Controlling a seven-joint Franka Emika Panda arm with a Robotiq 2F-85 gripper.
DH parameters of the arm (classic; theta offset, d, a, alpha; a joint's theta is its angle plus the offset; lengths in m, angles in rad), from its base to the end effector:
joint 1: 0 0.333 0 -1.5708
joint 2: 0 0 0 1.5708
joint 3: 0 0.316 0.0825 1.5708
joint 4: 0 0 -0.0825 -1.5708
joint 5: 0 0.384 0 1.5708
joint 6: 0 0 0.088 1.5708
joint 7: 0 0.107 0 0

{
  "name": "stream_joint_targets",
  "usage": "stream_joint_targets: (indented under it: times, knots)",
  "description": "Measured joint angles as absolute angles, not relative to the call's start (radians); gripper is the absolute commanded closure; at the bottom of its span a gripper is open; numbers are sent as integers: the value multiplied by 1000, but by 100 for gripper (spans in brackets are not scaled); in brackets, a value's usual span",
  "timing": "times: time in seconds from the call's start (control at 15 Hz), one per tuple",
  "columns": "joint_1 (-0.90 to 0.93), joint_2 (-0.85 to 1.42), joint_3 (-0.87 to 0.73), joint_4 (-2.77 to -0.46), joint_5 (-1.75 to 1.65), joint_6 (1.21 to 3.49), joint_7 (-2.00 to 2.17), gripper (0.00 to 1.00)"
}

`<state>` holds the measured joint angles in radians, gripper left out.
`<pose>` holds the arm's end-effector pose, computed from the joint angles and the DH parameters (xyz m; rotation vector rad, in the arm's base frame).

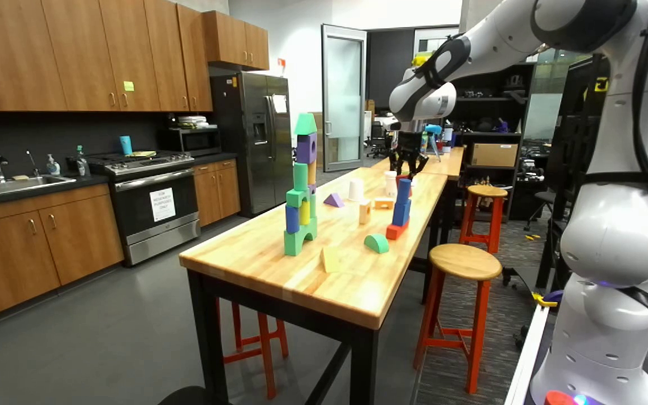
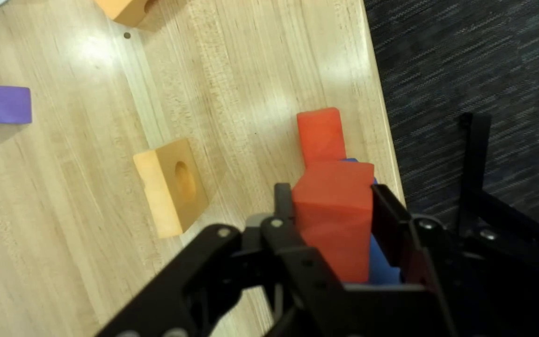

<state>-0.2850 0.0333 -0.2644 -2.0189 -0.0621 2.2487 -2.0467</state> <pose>0.4931 -0.3027 0.4544 2.1148 2.0353 -0.0078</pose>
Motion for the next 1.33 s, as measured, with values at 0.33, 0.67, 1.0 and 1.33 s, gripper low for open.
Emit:
stream_joint_targets:
  times: [0.33, 0.67, 1.0, 1.33]
  knots:
    - [-282, 17, -264, -2019, -62, 2249, -2046, 81]
    - [-276, -5, -262, -2022, -62, 2249, -2046, 81]
    - [-277, -17, -266, -2043, -62, 2249, -2046, 81]
    - [-277, -21, -268, -2053, -56, 2249, -2045, 81]
